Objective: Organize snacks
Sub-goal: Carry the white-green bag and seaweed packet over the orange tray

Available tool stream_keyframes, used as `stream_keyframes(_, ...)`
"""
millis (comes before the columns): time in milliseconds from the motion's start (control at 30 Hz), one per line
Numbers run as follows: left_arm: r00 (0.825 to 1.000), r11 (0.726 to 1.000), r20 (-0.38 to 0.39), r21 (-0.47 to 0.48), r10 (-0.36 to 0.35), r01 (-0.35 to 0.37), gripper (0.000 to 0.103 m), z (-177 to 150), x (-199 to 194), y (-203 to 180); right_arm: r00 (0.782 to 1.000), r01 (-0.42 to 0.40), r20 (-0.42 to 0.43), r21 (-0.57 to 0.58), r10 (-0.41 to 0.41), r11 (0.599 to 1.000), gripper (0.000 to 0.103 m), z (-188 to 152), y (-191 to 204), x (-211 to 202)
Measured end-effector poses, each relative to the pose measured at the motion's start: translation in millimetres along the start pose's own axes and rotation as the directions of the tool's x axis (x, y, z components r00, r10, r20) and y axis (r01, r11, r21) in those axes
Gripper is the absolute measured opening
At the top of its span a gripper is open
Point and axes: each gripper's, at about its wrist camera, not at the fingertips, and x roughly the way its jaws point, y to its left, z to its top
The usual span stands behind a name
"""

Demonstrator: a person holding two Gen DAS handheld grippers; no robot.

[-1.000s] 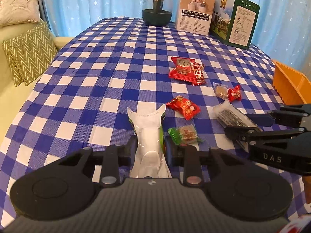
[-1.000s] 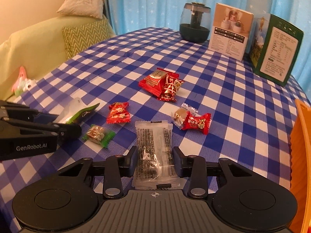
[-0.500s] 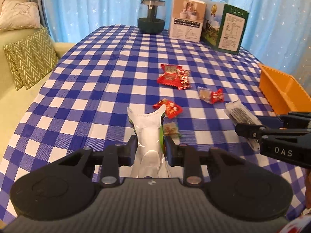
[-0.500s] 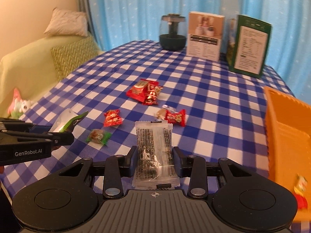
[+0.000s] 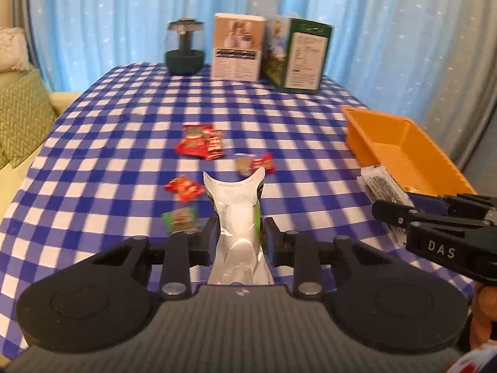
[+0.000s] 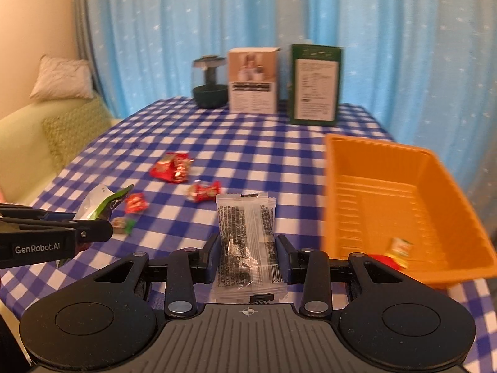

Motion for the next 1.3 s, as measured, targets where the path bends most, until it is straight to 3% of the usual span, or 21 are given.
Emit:
stream_keyframes(400,0.992,0.989,0.003,0.076,-0.125,0.124,0.027,14.0,1.5,-75.0,0.990,0.113,0.071,0.126,-0.122,0.986,0.038,-0.4,-57.8,-47.0)
stream_keyframes(767,0.979,0.970,0.007,0.134,-0.204,0.201,0.027,36.0,16.7,-128.5,0.972,0.181,0.112,0.214,-0.209,0.960,0.039,14.0,-113.3,-65.6)
stream_keyframes(1300,0.963,0.945,-0.006,0.191,-0.271,0.267,0.027,59.7,56.6,-183.4,0.965,0.192,0.105,0.337,-0.239,0.922,0.039,25.3,-178.8,-45.6)
